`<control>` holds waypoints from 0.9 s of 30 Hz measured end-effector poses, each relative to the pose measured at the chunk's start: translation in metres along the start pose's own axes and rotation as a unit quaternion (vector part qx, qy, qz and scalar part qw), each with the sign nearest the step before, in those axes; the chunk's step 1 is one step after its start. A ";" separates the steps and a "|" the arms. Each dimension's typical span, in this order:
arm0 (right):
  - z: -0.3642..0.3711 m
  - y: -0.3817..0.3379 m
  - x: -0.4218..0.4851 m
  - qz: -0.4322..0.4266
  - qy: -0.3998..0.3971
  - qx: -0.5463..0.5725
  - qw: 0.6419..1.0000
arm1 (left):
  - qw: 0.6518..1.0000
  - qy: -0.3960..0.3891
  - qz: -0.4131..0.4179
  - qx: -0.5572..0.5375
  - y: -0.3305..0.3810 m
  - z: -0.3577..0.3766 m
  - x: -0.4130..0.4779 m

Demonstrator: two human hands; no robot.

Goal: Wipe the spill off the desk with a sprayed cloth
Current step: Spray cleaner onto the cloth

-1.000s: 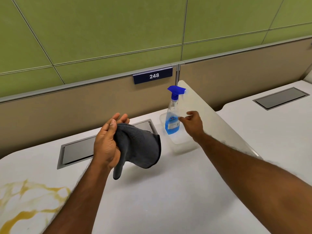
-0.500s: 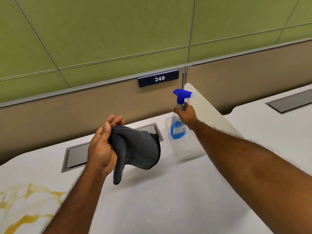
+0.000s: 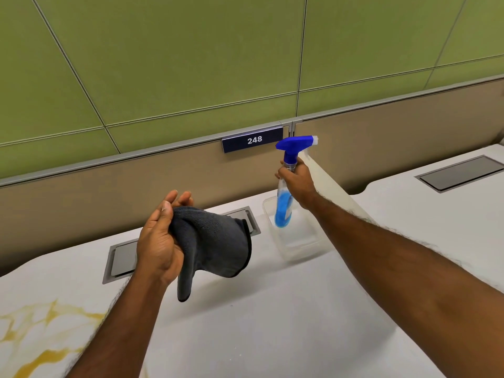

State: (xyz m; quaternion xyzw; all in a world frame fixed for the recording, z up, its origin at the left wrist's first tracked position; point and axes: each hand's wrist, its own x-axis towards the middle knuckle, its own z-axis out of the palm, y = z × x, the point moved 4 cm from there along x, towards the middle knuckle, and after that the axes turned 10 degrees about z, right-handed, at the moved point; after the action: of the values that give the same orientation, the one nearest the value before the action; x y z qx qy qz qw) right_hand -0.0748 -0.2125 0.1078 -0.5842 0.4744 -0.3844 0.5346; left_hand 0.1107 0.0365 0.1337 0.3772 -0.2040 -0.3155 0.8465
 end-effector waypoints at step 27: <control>0.025 0.019 -0.284 0.004 -0.426 0.083 0.901 | 0.995 0.051 -0.078 0.041 0.034 0.006 -0.028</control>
State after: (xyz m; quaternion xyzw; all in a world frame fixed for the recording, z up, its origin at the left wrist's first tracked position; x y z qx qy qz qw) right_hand -0.1259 0.0689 0.1020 -0.6437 0.1699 -0.1352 0.7338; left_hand 0.1005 0.0705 0.1605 0.4417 -0.1431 -0.3525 0.8125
